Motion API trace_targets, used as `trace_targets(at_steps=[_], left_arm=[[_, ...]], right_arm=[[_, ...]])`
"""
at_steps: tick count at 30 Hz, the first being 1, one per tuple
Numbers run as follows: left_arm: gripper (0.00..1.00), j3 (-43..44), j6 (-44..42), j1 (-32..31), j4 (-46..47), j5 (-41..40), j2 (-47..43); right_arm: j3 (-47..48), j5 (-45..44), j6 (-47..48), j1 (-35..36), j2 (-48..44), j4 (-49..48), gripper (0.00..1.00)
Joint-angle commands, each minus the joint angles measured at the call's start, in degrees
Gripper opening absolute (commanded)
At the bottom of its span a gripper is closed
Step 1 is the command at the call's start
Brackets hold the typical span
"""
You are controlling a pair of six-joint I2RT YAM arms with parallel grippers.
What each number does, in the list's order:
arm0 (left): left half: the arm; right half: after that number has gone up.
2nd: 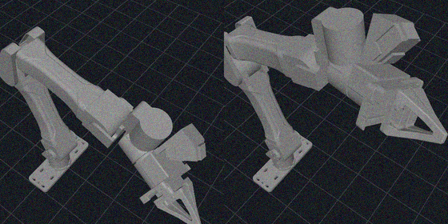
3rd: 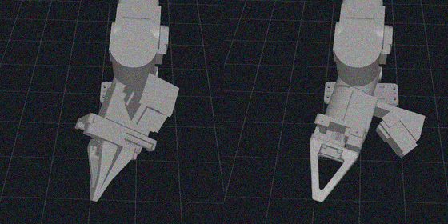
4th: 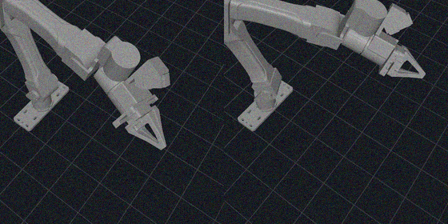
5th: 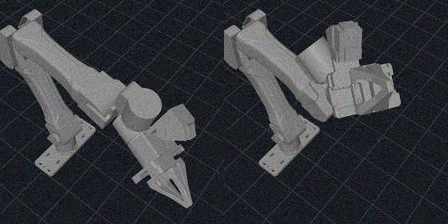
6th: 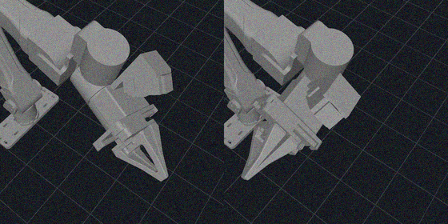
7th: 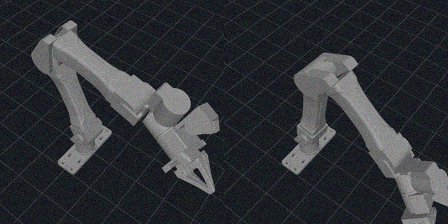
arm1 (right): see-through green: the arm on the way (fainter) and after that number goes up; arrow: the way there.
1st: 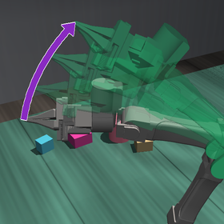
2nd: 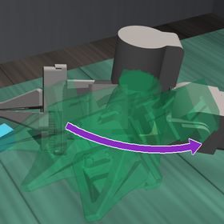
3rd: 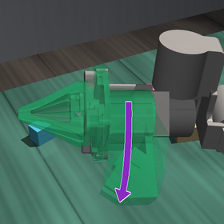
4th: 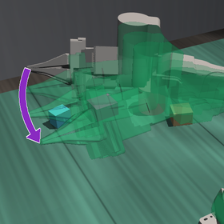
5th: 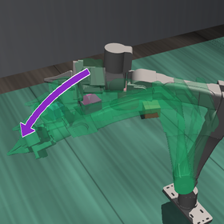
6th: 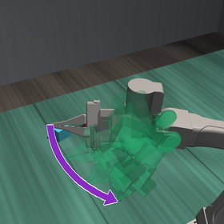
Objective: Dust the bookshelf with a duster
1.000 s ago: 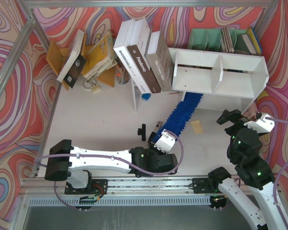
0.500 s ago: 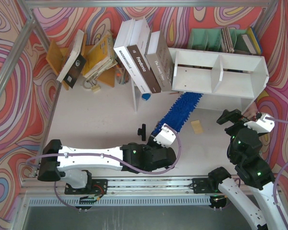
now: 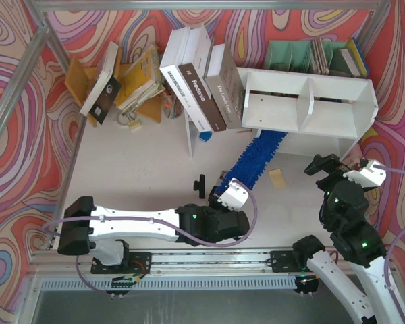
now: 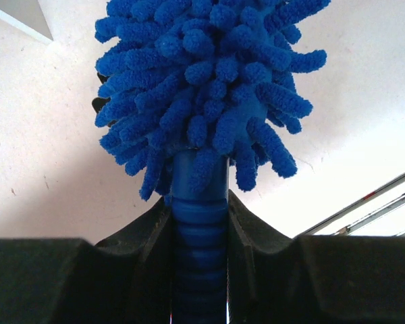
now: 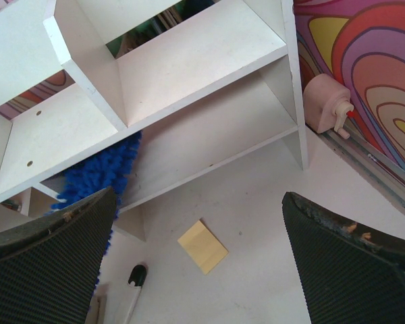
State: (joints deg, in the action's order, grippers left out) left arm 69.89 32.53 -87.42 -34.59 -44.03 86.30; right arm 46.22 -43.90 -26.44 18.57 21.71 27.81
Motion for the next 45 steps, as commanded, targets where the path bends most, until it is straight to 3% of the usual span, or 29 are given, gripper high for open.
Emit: trace_targets(at_steps=[1, 21, 45], left_arm=[[0.0, -1.81, 1.57, 0.23, 2.03, -0.12, 2.03], [0.0, -14.83, -15.53, -1.54, 17.84, -1.93, -6.23], [0.0, -15.46, -24.72, -6.49, 25.27, 0.06, -5.81]], right_arm=[[0.06, -0.83, -0.42, -0.02, -0.07, -0.24, 0.98], [-0.15, 0.04, 0.32, -0.02, 0.06, -0.96, 0.98], [0.91, 0.22, 1.51, -0.02, 1.8, -0.63, 0.98]])
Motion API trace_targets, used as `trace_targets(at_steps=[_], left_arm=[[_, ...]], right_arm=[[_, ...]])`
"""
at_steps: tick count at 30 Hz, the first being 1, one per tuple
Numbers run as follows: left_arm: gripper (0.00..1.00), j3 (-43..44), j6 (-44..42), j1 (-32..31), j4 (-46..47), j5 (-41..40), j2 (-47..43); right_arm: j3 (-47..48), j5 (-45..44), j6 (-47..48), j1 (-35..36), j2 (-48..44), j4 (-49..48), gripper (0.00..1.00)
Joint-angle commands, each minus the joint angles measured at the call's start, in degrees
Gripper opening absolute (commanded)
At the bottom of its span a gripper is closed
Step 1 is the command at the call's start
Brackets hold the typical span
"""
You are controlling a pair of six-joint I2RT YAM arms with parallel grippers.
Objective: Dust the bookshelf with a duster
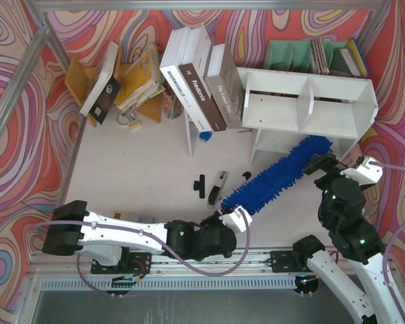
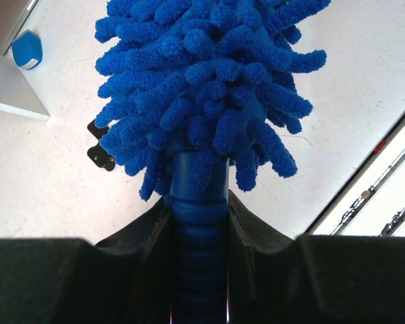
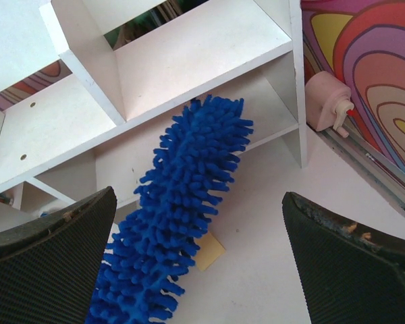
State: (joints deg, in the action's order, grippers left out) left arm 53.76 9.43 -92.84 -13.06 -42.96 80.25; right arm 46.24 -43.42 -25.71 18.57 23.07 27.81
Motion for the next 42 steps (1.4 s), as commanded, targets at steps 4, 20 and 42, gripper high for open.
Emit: trace_targets(at_steps=[4, 20, 42], left_arm=[[0.0, 1.84, -2.59, -1.87, 3.6, -0.34, 1.95], [0.0, 2.38, -7.0, -3.46, 6.59, 2.27, 3.64], [0.0, 10.27, -6.86, 6.08, 7.41, 14.69, 17.89]], right_arm=[[0.53, -0.19, 0.78, -0.03, 0.31, -1.04, 0.98], [2.02, -1.14, 2.53, -0.02, -0.6, -0.74, 0.98], [1.32, -2.37, 4.39, -0.02, 0.31, -2.5, 0.98]])
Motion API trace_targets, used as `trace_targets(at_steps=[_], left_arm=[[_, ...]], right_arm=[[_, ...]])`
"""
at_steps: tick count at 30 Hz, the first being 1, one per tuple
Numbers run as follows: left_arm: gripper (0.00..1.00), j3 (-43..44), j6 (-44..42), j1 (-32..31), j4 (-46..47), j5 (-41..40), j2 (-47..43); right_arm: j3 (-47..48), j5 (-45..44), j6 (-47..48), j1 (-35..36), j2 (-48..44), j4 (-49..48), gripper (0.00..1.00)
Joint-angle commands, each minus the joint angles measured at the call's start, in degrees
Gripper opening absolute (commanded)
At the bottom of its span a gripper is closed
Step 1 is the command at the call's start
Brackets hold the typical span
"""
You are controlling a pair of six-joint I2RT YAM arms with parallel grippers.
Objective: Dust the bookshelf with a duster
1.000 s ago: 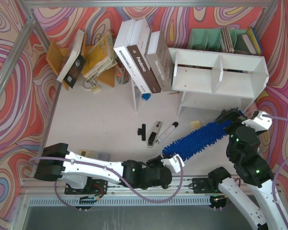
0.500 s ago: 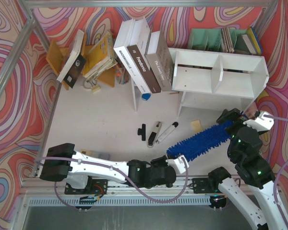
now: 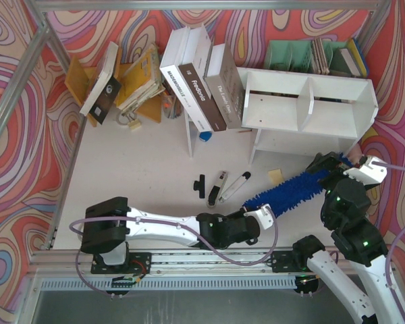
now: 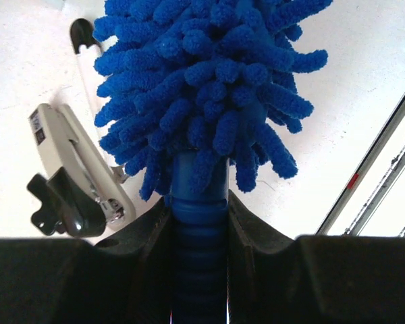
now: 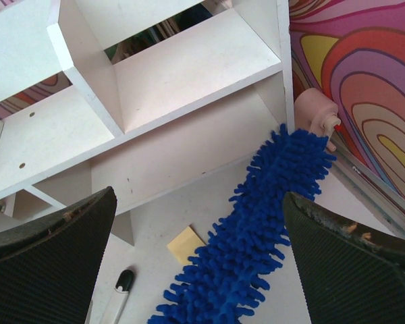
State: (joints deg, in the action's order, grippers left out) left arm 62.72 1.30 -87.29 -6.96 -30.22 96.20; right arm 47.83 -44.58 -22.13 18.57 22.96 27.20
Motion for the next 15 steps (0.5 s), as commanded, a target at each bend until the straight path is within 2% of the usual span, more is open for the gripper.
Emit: trace_targets(at_steps=[1, 7, 15], left_arm=[[0.0, 1.15, 1.7, 0.54, 1.04, 2.45, 2.43], [0.0, -0.79, 4.87, 0.54, 0.84, 3.27, 3.22], [0.0, -2.39, 6.39, 0.54, 2.06, -2.56, 0.64]], right_arm=[[-0.28, -1.28, 0.88, -0.02, 0.35, -1.86, 0.99], [-0.63, -1.03, 1.04, -0.03, 0.35, -2.29, 0.99], [-0.71, -0.95, 0.95, -0.02, 0.34, -2.24, 0.99]])
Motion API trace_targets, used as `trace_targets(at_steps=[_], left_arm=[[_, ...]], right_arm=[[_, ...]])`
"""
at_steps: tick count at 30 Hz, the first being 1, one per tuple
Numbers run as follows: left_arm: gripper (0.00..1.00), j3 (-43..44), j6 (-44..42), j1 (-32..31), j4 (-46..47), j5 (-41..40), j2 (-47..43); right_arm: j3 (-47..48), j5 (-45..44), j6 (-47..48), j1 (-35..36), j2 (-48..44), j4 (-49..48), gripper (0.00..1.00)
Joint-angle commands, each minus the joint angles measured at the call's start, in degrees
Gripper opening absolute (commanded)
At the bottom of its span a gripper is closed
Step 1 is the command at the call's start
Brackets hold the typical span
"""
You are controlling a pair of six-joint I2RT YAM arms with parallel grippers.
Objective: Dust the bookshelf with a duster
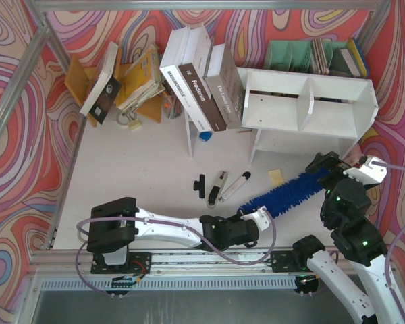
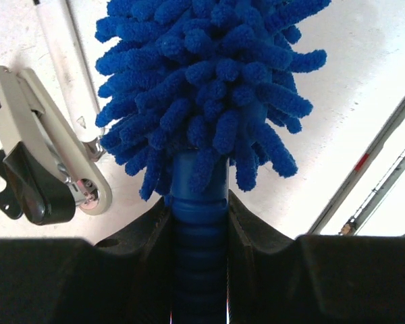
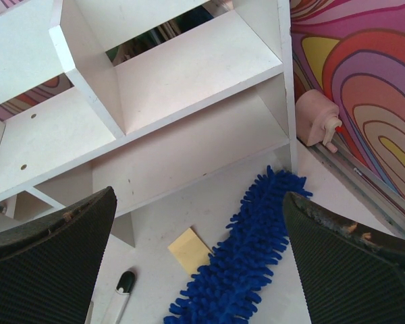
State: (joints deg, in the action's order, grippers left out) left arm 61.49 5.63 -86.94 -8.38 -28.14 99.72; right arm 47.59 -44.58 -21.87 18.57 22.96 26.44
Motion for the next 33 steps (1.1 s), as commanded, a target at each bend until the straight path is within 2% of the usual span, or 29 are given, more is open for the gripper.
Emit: trace_targets(at_steps=[1, 13, 26, 33], left_arm=[[0.0, -1.32, 2.22, 0.23, 3.66, -5.55, -3.32], [0.0, -5.45, 10.76, 0.32, 3.88, -17.23, -8.93], [0.0, -10.92, 24.33, 0.35, -6.03, -20.3, -13.99], [0.0, -8.64, 22.02, 0.36, -6.9, -19.0, -12.49]], right_arm=[[-0.48, -0.95, 0.65, -0.07, 0.28, -1.4, 0.99], [-0.66, -0.87, 0.63, -0.02, -0.03, -1.45, 0.99], [-0.74, -0.69, 0.79, -0.02, -0.04, -1.61, 0.99], [-0.74, -0.81, 0.83, -0.08, 0.07, -1.71, 0.99]])
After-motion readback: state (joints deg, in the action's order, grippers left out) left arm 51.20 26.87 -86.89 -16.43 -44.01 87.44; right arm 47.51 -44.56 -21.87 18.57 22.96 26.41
